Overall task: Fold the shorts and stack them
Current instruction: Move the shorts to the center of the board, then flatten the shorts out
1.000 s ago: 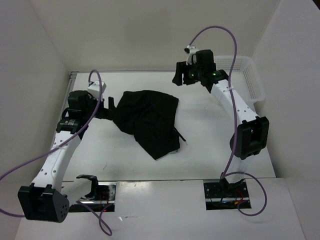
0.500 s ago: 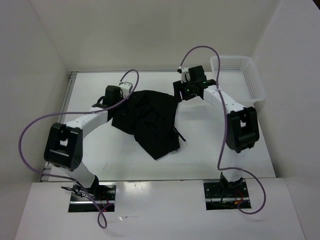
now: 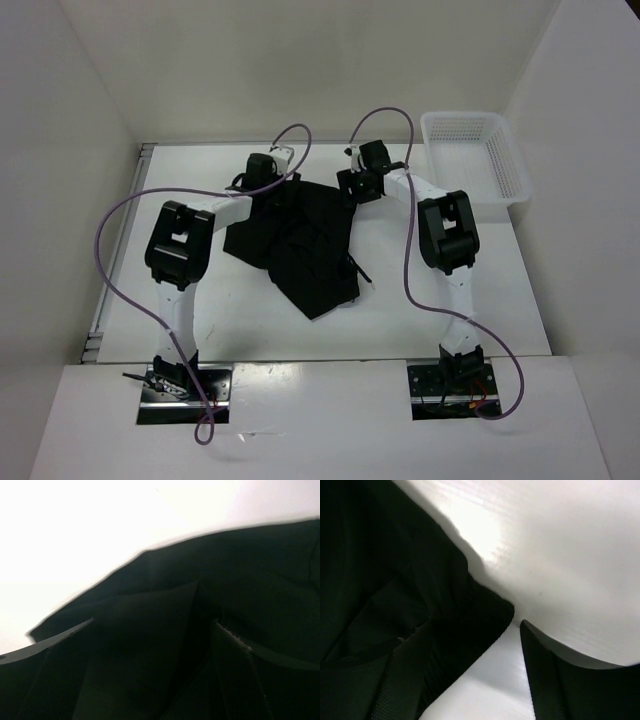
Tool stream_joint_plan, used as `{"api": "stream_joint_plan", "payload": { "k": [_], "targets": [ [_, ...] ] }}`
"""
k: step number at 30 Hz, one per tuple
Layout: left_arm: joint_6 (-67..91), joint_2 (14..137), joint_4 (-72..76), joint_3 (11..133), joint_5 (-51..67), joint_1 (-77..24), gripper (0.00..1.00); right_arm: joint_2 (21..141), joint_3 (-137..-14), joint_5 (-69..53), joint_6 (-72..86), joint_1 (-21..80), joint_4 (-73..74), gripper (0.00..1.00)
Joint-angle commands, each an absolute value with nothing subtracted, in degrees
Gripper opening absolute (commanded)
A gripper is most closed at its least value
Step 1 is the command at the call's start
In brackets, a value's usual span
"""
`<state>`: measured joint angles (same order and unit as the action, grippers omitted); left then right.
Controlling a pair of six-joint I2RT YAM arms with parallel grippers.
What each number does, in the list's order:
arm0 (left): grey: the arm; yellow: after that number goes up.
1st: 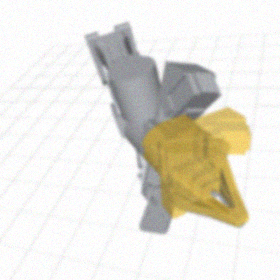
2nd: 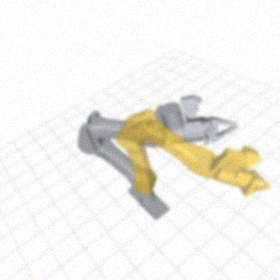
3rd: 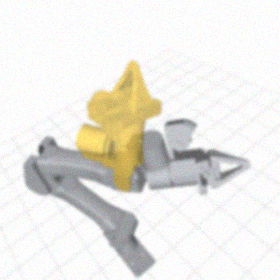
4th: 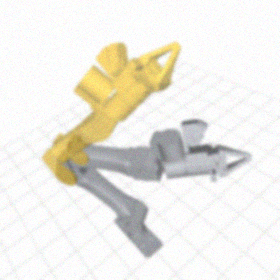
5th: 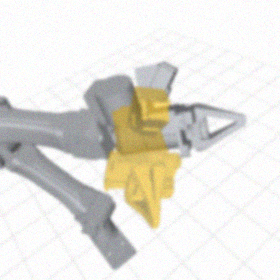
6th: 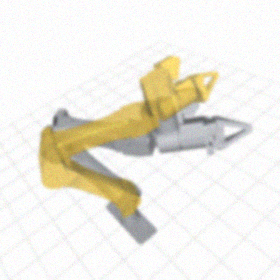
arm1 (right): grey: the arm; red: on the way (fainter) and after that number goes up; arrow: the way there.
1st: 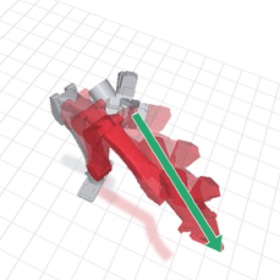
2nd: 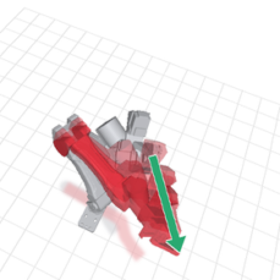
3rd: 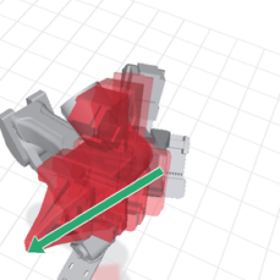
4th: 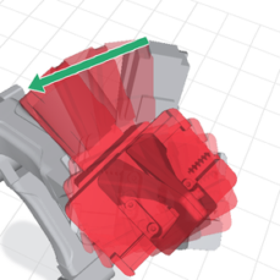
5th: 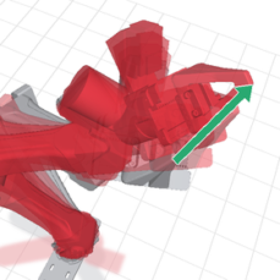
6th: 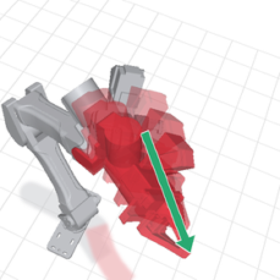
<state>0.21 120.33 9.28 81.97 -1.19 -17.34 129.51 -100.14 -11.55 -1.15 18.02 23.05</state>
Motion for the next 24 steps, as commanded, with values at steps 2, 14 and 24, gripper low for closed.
{"api": "stream_joint_plan", "payload": {
  "k": [2, 14, 24],
  "targets": [
    [0.0, 123.7, 11.6, 85.0, 0.1, -18.3, 1.0, 131.2, -104.1, -11.2, 0.0, 19.0, 19.9, 0.61],
    [0.0, 119.6, 11.0, 85.1, -2.2, -18.8, 0.0, 126.6, -107.8, -6.2, -4.0, 19.7, 20.4, 0.0],
    [0.0, 93.3, -0.1, 88.8, -1.5, -1.4, 0.0, 113.1, -124.1, -0.4, -13.6, 18.0, 24.1, 0.0]
  ]
}}
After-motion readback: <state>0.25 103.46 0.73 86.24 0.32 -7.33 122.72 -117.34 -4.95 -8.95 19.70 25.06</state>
